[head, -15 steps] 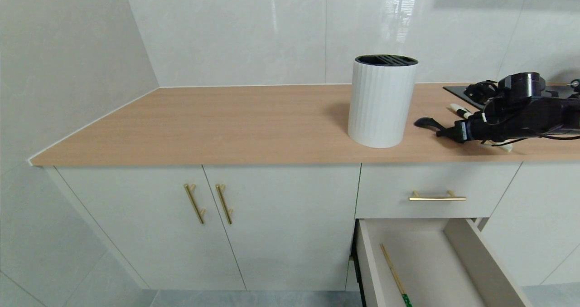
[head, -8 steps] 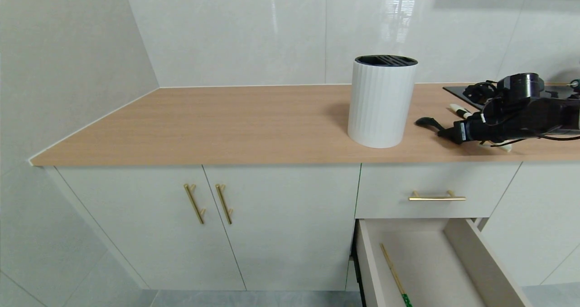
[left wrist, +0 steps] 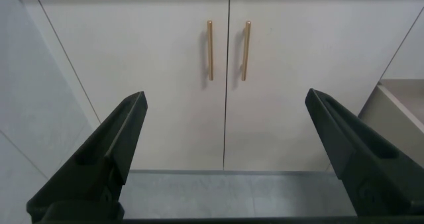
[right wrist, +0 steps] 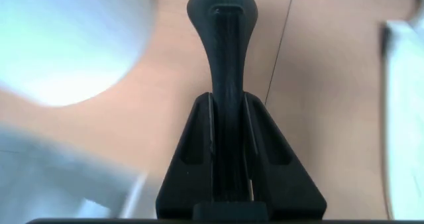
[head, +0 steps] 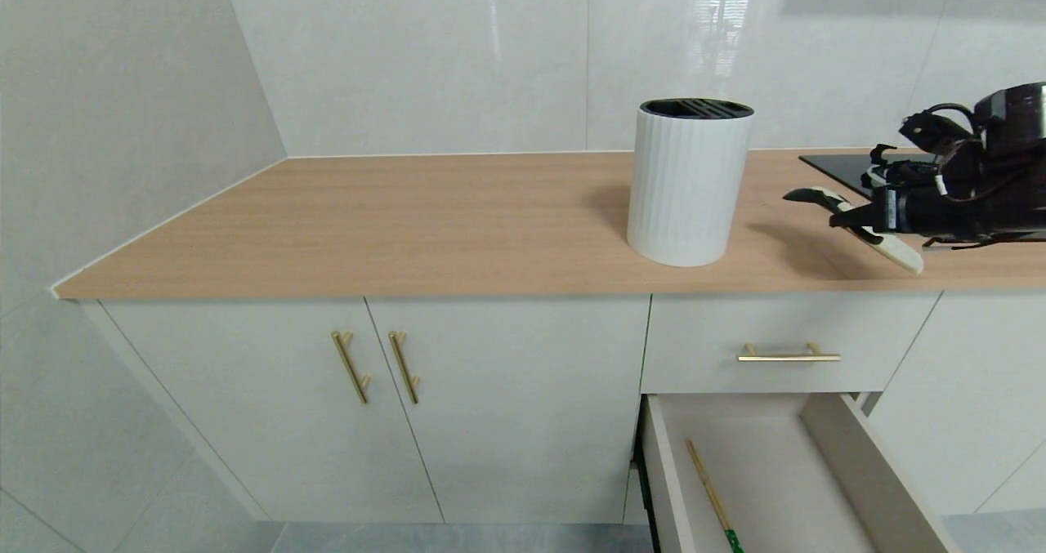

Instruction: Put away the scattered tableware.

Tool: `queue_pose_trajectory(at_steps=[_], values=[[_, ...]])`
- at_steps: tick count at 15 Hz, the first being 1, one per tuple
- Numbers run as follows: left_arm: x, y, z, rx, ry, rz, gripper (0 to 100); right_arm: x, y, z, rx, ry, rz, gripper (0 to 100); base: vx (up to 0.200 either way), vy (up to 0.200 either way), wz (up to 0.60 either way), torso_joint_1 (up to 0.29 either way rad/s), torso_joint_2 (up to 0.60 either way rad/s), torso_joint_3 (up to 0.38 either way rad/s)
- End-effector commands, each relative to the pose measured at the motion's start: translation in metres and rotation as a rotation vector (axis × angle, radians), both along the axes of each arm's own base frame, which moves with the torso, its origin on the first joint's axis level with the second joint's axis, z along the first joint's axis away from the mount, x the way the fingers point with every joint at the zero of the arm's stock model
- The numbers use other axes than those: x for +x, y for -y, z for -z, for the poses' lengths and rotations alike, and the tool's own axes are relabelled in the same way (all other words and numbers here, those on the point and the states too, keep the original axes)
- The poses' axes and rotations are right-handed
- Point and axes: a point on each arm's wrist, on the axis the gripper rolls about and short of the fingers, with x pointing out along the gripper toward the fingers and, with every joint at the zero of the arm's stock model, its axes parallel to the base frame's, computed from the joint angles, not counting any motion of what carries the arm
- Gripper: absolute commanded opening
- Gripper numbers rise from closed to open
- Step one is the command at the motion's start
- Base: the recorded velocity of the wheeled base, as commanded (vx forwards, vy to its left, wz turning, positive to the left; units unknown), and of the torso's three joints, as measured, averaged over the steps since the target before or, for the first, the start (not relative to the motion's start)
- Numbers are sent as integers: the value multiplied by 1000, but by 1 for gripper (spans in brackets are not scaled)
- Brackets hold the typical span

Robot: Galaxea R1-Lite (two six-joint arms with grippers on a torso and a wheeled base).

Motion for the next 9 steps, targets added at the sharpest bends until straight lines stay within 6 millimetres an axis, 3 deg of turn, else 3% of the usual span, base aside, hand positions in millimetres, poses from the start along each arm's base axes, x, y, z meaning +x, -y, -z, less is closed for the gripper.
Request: queue_pose_trajectory(at_steps=[1, 5, 9], values=[[0, 0, 0, 0, 0, 0, 100, -83, -9, -32, 43, 32, 40, 0, 0, 0, 0, 0, 0, 0], [0, 0, 0, 0, 0, 0, 100, -164, -31, -22, -11, -226, 83, 0, 0, 0, 0, 0, 0, 0], [0, 0, 0, 0, 0, 0, 100, -192, -45, 34, -92, -446, 96, 0, 0, 0, 0, 0, 0, 0]])
